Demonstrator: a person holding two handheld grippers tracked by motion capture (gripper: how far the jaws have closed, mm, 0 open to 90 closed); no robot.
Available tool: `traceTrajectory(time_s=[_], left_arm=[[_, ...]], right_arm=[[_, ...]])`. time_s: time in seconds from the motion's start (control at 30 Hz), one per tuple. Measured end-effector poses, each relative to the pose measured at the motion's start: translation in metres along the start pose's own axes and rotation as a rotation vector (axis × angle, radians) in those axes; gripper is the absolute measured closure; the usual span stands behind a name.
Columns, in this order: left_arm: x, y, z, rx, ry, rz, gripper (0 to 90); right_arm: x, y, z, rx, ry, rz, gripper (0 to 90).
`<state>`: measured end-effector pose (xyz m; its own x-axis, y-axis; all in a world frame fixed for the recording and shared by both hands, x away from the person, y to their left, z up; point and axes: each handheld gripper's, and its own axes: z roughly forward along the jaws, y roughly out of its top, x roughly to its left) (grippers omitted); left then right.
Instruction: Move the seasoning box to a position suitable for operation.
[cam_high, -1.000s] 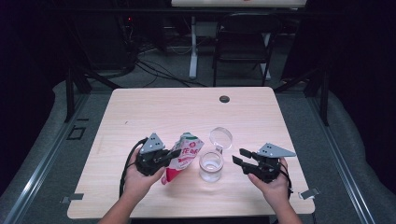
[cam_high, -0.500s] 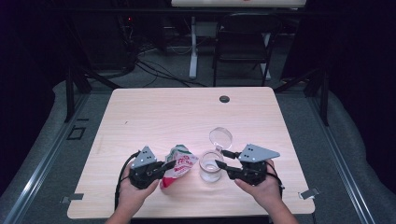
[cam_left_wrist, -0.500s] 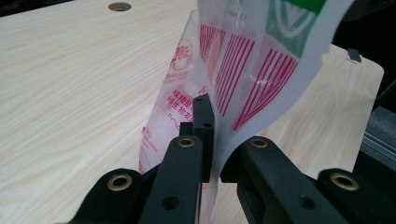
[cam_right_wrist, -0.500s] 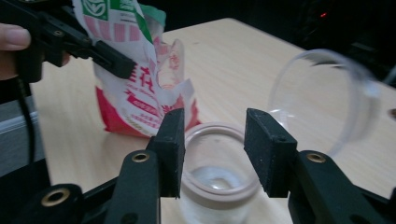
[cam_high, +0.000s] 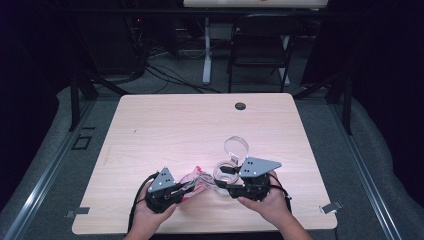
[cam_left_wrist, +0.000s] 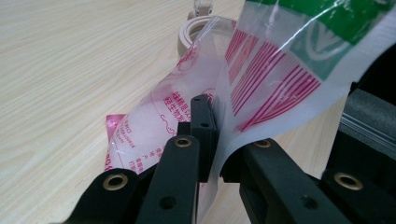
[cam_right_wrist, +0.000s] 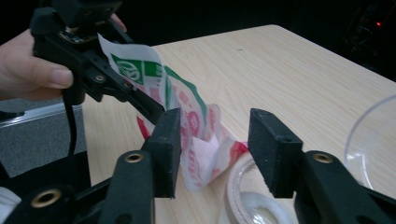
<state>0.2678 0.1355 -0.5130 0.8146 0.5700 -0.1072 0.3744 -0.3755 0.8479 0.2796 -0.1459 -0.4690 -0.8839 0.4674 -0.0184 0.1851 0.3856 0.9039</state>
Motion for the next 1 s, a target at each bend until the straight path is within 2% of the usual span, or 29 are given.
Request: traceTrajectory(time_s=[0.2, 0.47, 0.53, 0.67, 0.8, 1.0], left_arm=[[0.001, -0.001, 0.000, -0.005, -0.005, -0.007, 87.0], [0.001, -0.002, 0.000, -0.003, -0.007, -0.004, 87.0], [0.001, -0.003, 0.001, -0.010, -0.017, -0.020, 86.9], [0.000, -0.003, 0.001, -0.008, -0.023, -0.016, 86.6], [0.001, -0.004, 0.001, -0.009, -0.027, -0.018, 86.5], [0.002, -0.005, -0.001, -0.015, -0.027, -0.022, 86.4]], right_arm=[[0.007, 0.003, 0.002, 0.003, 0.044, -0.030, 49.2], [0.008, 0.005, 0.011, 0.024, 0.046, -0.045, 49.9], [0.009, 0.005, 0.018, 0.044, 0.049, -0.058, 51.9], [0.007, 0.004, 0.028, 0.069, 0.055, -0.066, 55.9], [0.007, 0.004, 0.036, 0.070, 0.092, -0.057, 62.8], [0.007, 0.004, 0.041, 0.065, 0.091, -0.071, 65.6]])
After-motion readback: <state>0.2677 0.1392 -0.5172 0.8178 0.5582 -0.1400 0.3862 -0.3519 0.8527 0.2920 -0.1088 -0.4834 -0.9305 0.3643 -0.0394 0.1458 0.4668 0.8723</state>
